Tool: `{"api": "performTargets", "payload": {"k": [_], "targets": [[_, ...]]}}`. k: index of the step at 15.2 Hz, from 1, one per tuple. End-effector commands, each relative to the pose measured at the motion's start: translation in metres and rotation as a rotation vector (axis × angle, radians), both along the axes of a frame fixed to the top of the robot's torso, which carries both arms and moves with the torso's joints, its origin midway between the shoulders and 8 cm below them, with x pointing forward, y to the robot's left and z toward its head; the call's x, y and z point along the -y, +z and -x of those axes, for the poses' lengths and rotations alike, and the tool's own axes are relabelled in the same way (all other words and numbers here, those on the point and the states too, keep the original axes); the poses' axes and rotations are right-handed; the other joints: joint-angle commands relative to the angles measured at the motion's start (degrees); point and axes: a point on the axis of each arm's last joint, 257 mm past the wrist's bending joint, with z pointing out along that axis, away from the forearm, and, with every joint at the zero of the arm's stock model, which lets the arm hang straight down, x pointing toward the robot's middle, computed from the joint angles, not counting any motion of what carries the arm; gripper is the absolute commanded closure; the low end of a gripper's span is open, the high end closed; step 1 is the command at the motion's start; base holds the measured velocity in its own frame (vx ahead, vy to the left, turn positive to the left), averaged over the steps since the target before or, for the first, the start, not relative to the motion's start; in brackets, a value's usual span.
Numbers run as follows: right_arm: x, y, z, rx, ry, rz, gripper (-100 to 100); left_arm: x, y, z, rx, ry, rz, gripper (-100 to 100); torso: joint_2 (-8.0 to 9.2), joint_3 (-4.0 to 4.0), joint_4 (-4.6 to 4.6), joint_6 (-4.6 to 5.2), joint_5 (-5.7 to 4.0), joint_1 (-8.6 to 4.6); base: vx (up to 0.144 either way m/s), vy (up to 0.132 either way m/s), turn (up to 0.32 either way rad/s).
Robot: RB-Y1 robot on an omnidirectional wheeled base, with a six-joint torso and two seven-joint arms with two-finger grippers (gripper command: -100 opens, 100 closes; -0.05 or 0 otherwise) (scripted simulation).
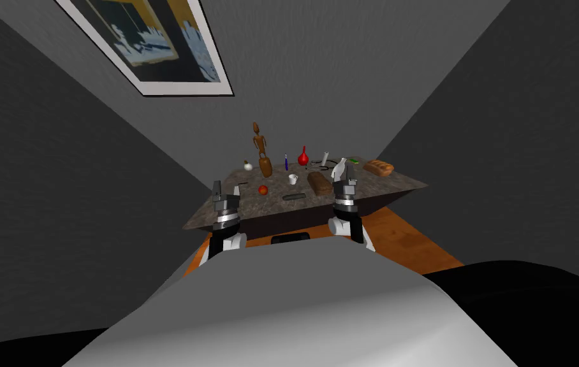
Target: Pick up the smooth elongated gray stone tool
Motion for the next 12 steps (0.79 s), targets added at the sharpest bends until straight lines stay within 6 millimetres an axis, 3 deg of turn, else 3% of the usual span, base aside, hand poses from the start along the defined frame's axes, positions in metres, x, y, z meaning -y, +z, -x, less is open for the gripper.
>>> {"api": "performTargets", "payload": {"k": [1, 12], "targets": [[-0.003, -0.003, -0.003, -0.012, 0.011, 0.03, -100, 0.0, 0.0, 0.0, 0.0, 0.0, 0.0, 0, 0.0, 0.0, 0.0, 0.0, 0.0, 0.0, -0.007, 0.008, 0.039], [-0.021, -0.041, -0.023, -0.122, 0.081, 0.271, -100, 0.0, 0.0, 0.0, 0.0, 0.0, 0.0, 0, 0.1, 0.06, 0.02, -0.02, 0.03, 0.14, -0.026, 0.033, 0.092]]}}
